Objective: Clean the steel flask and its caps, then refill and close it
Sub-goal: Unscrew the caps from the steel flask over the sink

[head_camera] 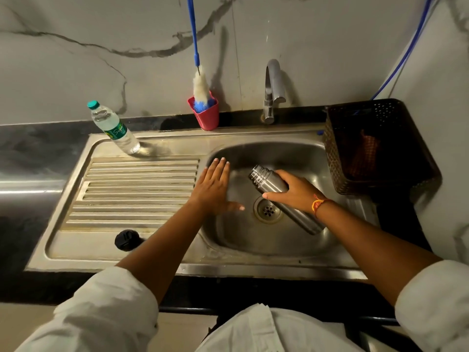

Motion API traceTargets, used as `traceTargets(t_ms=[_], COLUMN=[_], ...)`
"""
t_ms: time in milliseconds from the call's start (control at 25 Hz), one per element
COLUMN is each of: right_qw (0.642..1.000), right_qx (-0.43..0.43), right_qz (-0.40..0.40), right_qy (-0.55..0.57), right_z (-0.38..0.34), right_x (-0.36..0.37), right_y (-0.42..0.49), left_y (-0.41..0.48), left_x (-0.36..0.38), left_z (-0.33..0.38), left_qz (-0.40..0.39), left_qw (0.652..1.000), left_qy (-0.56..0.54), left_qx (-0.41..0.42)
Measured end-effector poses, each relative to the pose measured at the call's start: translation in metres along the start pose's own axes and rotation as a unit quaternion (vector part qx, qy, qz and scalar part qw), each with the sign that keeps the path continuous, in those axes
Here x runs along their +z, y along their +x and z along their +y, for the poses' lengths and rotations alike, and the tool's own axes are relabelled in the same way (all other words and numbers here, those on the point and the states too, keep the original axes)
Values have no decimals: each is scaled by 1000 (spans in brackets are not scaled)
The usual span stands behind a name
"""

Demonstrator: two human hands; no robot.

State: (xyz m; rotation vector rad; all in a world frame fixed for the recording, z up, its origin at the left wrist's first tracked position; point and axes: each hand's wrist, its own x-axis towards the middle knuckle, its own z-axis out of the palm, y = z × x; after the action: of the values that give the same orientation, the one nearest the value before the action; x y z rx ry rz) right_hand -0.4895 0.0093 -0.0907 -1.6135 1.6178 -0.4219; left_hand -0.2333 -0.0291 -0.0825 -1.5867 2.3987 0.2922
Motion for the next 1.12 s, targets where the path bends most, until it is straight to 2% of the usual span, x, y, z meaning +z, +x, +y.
traceTargets(t_ms=[200, 400, 880, 1120], right_qw=[990, 973, 953, 937], right_qx=[16, 40, 41, 31], right_qz=[-4, -26, -24, -26], right_qy=[-140, -225, -301, -347], right_z=[-3, -3, -8, -17], right_x=[-3, -4, -8, -11], right_y=[5, 8, 11, 10], left_y=[7, 13, 23, 18], left_x=[3, 7, 16, 20], left_z=[-8, -14, -25, -30], left_qz=[-9, -18, -36, -34], left_qw=[999, 998, 994, 994], left_qy=[9, 11, 43, 58], left_qx=[33, 55, 98, 89])
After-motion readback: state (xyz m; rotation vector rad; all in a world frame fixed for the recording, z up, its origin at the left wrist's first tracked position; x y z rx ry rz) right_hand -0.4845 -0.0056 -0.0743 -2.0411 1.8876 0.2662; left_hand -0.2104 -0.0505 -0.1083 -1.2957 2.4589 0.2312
